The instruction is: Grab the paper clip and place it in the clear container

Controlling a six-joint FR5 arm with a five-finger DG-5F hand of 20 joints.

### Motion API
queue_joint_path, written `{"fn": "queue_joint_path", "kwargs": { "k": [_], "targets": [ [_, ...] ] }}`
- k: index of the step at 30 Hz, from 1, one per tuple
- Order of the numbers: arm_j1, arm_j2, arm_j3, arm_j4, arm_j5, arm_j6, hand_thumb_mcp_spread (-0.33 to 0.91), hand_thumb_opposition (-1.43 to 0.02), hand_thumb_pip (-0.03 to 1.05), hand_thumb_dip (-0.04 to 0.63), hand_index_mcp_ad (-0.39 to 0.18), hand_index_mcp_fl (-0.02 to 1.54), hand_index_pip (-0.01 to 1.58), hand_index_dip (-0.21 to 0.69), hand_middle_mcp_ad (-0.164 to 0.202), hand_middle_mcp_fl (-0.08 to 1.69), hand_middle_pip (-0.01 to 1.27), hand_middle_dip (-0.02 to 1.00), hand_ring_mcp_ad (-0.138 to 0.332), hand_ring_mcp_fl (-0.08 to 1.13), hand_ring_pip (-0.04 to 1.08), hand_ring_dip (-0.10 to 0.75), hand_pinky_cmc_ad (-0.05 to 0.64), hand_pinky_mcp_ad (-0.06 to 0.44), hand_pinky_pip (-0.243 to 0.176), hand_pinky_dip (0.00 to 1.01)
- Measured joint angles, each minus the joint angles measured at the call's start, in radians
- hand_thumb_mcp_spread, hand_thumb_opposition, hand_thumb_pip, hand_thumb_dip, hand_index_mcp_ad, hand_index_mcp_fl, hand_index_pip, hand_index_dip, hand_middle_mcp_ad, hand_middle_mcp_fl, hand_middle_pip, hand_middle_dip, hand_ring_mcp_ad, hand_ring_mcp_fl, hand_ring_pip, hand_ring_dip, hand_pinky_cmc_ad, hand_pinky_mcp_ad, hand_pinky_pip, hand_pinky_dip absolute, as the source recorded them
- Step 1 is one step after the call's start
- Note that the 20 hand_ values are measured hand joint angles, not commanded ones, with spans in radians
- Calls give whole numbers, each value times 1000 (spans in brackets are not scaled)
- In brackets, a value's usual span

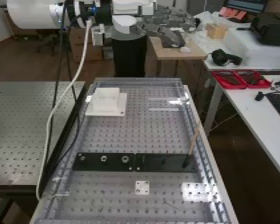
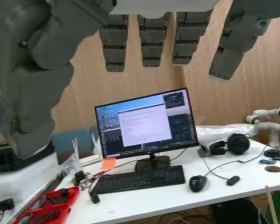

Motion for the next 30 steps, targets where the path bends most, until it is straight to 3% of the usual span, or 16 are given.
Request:
{"fn": "queue_joint_path", "kwargs": {
  "k": [14, 30],
  "targets": [
    [-19, -10, 27, -47, -35, -15, 271, -744, 456, 152, -112, 173, 117, 110, 58, 5, 154, 206, 117, 0, 141, 65, 347, 297, -105, 569],
    [-34, -10, 24, -45, -62, -10, 271, -744, 468, 152, -110, 173, 113, 110, 58, 9, 155, 206, 117, 0, 141, 65, 347, 297, -108, 569]
  ]
}}
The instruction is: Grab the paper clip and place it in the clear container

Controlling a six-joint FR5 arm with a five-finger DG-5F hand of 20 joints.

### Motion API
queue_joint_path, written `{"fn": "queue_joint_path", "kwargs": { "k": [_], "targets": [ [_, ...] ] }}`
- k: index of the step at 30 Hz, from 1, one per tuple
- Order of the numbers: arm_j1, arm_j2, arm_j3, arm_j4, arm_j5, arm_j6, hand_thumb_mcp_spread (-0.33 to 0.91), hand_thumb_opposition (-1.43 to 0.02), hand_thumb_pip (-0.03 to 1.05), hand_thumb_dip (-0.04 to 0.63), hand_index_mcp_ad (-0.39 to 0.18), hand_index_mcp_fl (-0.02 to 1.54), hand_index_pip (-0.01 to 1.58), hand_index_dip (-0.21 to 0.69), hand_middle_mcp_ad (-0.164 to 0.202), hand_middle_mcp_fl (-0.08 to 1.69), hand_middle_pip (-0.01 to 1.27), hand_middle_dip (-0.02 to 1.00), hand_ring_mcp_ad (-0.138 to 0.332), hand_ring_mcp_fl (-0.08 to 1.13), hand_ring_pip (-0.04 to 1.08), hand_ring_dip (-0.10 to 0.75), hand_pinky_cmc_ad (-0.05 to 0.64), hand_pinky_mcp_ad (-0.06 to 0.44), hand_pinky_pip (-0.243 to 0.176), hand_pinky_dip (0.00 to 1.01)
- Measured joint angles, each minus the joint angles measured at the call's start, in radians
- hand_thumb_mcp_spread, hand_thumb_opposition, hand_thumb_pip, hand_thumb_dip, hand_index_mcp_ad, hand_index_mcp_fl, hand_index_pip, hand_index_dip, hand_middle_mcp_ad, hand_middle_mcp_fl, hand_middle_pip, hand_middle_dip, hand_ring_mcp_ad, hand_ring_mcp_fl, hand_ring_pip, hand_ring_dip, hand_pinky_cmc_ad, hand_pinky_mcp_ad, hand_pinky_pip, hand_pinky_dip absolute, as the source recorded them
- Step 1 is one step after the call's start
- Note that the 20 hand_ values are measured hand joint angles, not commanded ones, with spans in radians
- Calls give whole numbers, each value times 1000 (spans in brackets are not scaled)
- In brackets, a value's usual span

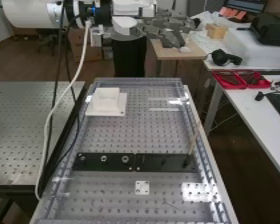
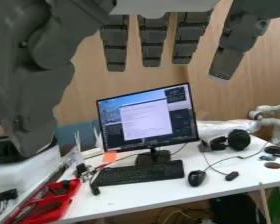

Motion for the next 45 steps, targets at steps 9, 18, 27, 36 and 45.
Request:
{"fn": "queue_joint_path", "kwargs": {
  "k": [9, 18, 27, 36, 45],
  "targets": [
    [-5, -1, -2, 7, -12, 5, 271, -744, 468, 152, -113, 173, 113, 110, 58, 9, 152, 206, 117, 0, 141, 65, 347, 297, -105, 569],
    [-14, -1, 5, -1, -24, -7, 271, -747, 452, 152, -113, 176, 113, 110, 59, 7, 155, 206, 119, 0, 136, 73, 347, 293, -105, 569],
    [-22, 5, 13, -22, -31, -25, 271, -747, 452, 148, -113, 155, 113, 110, 59, 7, 155, 206, 117, 0, 138, 73, 347, 293, -105, 569],
    [-25, 7, 7, -21, -29, -16, 271, -747, 456, 148, -110, 155, 113, 110, 59, 9, 152, 206, 120, 0, 138, 73, 347, 297, -105, 569],
    [-28, 7, -4, -5, -33, -1, 271, -747, 456, 150, -110, 155, 113, 110, 59, 9, 155, 206, 120, 0, 138, 73, 347, 297, -105, 569]
  ]
}}
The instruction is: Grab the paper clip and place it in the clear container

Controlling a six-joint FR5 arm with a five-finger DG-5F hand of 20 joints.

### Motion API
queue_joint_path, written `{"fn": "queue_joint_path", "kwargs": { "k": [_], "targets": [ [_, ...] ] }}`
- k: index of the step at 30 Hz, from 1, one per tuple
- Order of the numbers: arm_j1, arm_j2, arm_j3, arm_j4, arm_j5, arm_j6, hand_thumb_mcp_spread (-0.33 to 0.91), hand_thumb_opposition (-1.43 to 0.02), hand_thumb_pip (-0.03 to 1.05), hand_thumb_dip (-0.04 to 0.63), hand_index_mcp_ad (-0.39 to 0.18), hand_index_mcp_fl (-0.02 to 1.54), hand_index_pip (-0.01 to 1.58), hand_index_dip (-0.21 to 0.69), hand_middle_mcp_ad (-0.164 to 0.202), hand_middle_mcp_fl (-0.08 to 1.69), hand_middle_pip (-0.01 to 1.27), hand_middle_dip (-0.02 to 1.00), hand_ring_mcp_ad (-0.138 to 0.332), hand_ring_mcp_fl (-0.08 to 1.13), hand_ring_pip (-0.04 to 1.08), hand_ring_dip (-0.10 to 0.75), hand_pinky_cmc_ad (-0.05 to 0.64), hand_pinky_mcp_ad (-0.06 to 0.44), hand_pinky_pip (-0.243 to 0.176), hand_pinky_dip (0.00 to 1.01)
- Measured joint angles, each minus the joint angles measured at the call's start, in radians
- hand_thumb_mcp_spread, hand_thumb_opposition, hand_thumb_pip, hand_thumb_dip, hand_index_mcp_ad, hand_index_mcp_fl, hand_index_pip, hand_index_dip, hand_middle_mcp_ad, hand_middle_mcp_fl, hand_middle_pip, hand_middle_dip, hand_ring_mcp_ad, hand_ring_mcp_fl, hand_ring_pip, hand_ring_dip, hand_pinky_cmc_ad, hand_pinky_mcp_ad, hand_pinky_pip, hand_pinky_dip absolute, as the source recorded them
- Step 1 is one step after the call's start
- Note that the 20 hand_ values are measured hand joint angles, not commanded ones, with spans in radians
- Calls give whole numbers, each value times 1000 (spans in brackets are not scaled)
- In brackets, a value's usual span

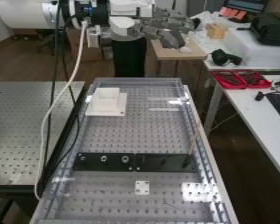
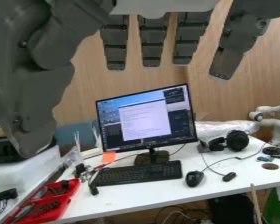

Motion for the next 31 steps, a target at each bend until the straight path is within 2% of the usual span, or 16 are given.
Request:
{"fn": "queue_joint_path", "kwargs": {
  "k": [25, 28, 31],
  "targets": [
    [-12, -2, 4, -2, -12, -9, 271, -747, 456, 150, -110, 155, 113, 110, 59, 9, 155, 206, 120, 0, 138, 73, 347, 293, -105, 569],
    [-12, -2, 5, -4, -11, -11, 271, -747, 456, 150, -110, 155, 113, 110, 59, 9, 155, 206, 120, 0, 138, 73, 351, 311, -108, 569],
    [-12, -1, 5, -1, -11, -14, 267, -747, 456, 150, -110, 155, 113, 110, 59, 9, 155, 206, 120, 0, 138, 73, 346, 307, -108, 569]
  ]
}}
